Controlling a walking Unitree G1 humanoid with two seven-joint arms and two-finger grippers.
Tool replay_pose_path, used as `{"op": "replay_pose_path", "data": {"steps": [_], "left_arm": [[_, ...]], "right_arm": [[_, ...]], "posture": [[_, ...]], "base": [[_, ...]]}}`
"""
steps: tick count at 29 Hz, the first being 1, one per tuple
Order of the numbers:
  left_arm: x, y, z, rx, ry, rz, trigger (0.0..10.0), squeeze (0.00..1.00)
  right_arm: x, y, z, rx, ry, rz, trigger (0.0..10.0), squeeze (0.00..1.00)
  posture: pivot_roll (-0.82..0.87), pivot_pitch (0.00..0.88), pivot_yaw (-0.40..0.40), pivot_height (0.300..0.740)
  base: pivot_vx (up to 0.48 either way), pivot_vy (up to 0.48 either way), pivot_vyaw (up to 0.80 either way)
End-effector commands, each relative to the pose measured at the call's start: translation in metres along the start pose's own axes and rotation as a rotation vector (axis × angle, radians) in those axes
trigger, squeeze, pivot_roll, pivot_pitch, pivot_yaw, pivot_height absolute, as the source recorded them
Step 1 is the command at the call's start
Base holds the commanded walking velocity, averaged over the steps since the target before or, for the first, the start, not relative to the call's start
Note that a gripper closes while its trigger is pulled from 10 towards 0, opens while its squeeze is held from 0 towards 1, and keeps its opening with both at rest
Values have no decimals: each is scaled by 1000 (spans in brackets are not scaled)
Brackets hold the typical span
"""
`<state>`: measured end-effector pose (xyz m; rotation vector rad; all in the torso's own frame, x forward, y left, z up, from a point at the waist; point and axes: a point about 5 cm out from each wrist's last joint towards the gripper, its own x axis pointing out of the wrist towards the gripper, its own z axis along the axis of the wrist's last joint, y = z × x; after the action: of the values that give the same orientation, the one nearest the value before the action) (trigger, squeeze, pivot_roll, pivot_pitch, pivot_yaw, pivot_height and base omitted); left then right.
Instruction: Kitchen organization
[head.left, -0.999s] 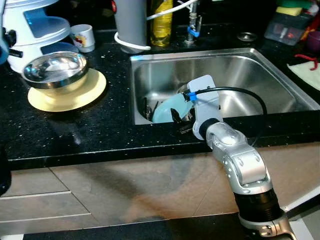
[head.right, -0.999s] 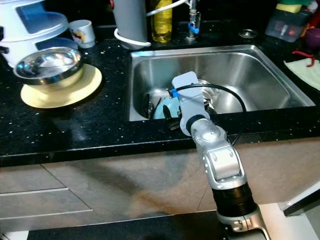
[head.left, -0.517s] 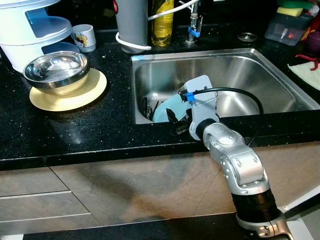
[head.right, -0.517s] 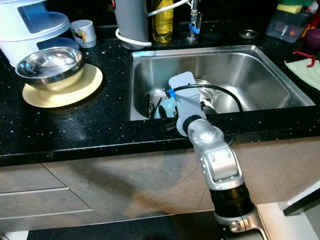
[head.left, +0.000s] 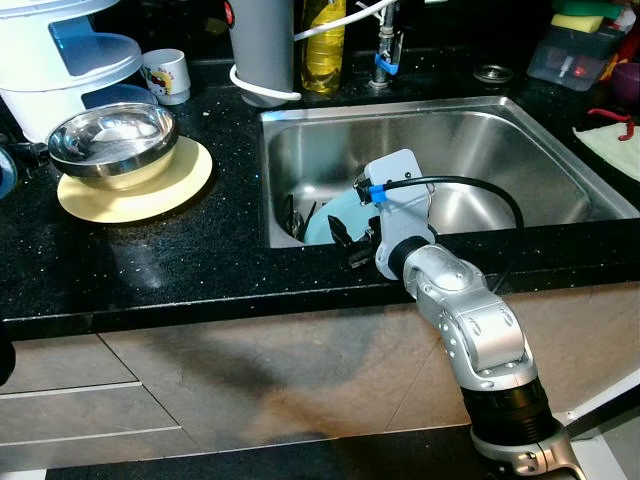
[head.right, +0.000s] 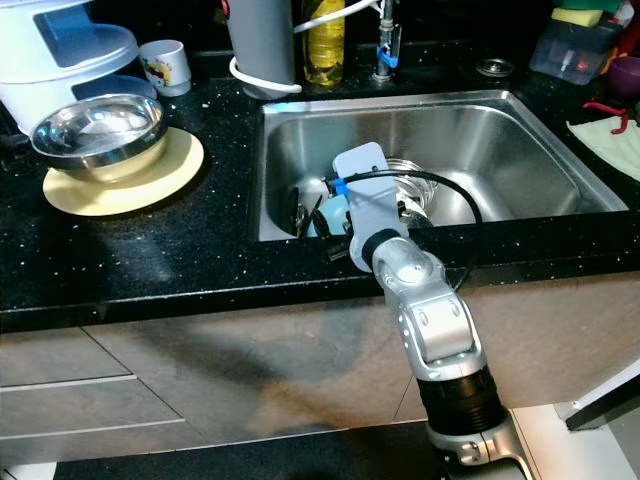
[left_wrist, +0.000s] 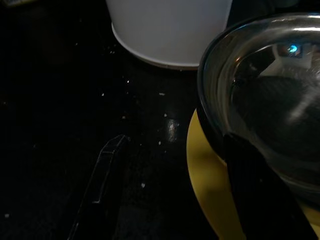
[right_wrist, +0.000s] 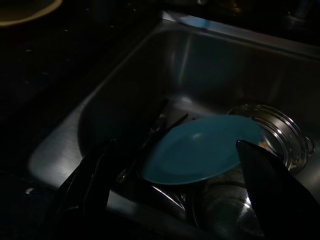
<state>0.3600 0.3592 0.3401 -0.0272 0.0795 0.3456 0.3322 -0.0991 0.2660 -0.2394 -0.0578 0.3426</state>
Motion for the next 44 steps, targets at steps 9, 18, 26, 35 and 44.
{"op": "replay_pose_path", "data": {"steps": [9, 18, 26, 35, 44], "left_arm": [[3, -3, -13, -41, 53, -11, 5137, 0], [3, -1, -18, -77, 68, -21, 0, 0], [3, 1, -20, -81, 73, -21, 0, 0], [4, -2, -22, -130, 76, -50, 0, 0], [1, -33, 17, -217, -158, -292, 0, 0]], "right_arm": [[0, 4, -3, 2, 3, 17, 10000, 0], [0, 4, -6, -1, 12, 23, 10000, 0], [0, 5, -7, -4, 19, 26, 10000, 0], [1, 5, -7, -7, 16, 31, 10000, 0], [1, 3, -5, -7, 4, 23, 10000, 0]], "posture": [[11, 186, 47, 740], [13, 190, 52, 740], [10, 188, 50, 740], [8, 179, 47, 740], [4, 180, 45, 740]], "base": [[0, 0, 0], [0, 0, 0], [0, 0, 0], [0, 0, 0], [0, 0, 0]]}}
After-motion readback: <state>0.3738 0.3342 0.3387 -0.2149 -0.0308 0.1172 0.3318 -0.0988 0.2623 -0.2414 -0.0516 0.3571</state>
